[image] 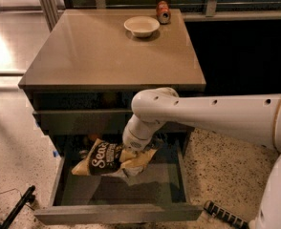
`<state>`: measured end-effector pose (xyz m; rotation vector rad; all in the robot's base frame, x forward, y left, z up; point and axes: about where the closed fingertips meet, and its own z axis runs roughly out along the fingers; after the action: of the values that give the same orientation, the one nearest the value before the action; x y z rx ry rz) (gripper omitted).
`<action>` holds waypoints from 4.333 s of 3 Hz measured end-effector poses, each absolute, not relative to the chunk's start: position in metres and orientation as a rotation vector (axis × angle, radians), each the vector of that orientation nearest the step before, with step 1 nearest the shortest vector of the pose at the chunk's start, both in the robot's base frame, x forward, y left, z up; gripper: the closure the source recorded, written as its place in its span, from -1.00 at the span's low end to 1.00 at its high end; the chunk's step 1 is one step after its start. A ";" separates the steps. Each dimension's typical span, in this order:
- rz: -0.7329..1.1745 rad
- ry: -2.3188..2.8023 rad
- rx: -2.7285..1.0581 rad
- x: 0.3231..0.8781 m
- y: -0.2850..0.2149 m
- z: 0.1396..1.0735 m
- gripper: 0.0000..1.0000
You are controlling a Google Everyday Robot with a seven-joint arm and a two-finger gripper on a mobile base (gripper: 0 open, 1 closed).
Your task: Place brown chip bag into middle drawer
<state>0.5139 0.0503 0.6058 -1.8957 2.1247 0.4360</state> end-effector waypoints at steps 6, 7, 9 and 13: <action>0.671 2.254 -1.865 0.514 0.045 0.485 1.00; 0.702 2.270 -1.853 0.512 0.043 0.470 1.00; 0.854 2.376 -1.781 0.496 0.026 0.396 1.00; 0.854 2.376 -1.781 0.496 0.026 0.396 -0.29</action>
Offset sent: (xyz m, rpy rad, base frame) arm 0.0110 -0.0029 -0.0364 -0.0076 0.0581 -0.0177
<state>0.4956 0.0263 0.3962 -1.7809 2.3757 0.8539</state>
